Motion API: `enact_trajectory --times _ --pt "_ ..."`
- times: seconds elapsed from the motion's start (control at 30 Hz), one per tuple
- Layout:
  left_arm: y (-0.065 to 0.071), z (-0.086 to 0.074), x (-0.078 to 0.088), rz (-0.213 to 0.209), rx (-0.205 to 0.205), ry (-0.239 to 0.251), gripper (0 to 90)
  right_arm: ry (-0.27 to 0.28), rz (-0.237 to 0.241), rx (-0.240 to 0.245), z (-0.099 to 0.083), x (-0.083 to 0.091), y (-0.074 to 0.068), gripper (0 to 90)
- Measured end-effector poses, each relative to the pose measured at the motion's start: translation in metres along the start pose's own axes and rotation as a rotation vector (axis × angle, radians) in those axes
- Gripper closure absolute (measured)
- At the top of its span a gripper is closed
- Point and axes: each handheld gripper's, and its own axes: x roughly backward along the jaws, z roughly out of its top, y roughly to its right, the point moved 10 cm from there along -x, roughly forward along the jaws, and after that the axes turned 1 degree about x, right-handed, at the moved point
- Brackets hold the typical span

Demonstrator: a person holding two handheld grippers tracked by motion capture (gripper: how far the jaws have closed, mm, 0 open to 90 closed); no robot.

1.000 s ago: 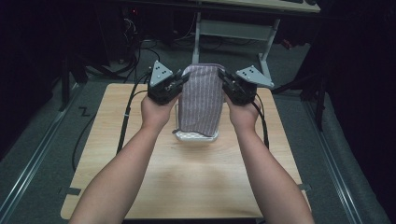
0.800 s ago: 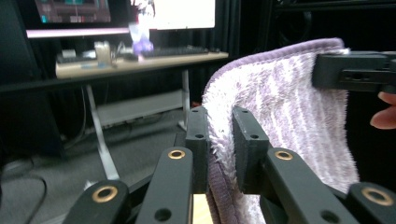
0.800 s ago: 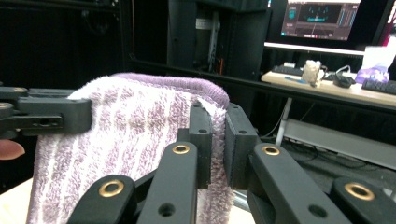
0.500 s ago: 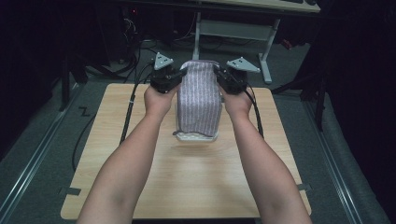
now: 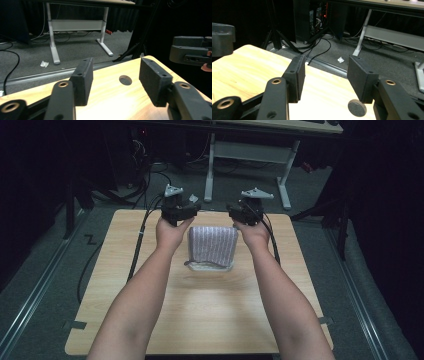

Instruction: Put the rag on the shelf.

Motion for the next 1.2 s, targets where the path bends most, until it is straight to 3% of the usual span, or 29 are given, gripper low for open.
enact_trajectory --times 0.27,0.4,0.53,0.67,0.9,1.0,1.1,1.2 --pt "0.009 -0.002 0.034 0.027 -0.052 0.025 40.9 0.008 0.025 0.017 -0.008 0.033 -0.005 48.7" --pt "0.012 -0.003 0.05 0.016 -0.048 0.047 40.5 0.043 0.028 0.021 -0.006 0.051 -0.01 51.3" --pt "0.018 -0.013 0.067 0.034 -0.11 0.031 41.9 0.052 0.042 0.03 -0.008 0.068 -0.02 53.0" --pt "0.023 -0.018 0.087 0.004 -0.088 0.054 42.0 0.072 0.041 0.043 -0.014 0.085 -0.028 54.7" --pt "0.019 -0.04 0.114 -0.005 -0.081 0.05 45.1 0.112 0.034 0.069 -0.025 0.11 -0.04 53.9" --pt "0.017 -0.051 0.123 -0.007 -0.083 0.043 45.4 0.105 0.046 0.079 -0.033 0.116 -0.045 54.8" --pt "0.017 -0.062 0.13 -0.017 -0.079 0.037 47.9 0.083 0.046 0.122 -0.042 0.121 -0.049 56.9" --pt "0.021 -0.076 0.134 -0.027 -0.105 0.015 49.0 0.065 0.059 0.126 -0.052 0.127 -0.05 57.2"
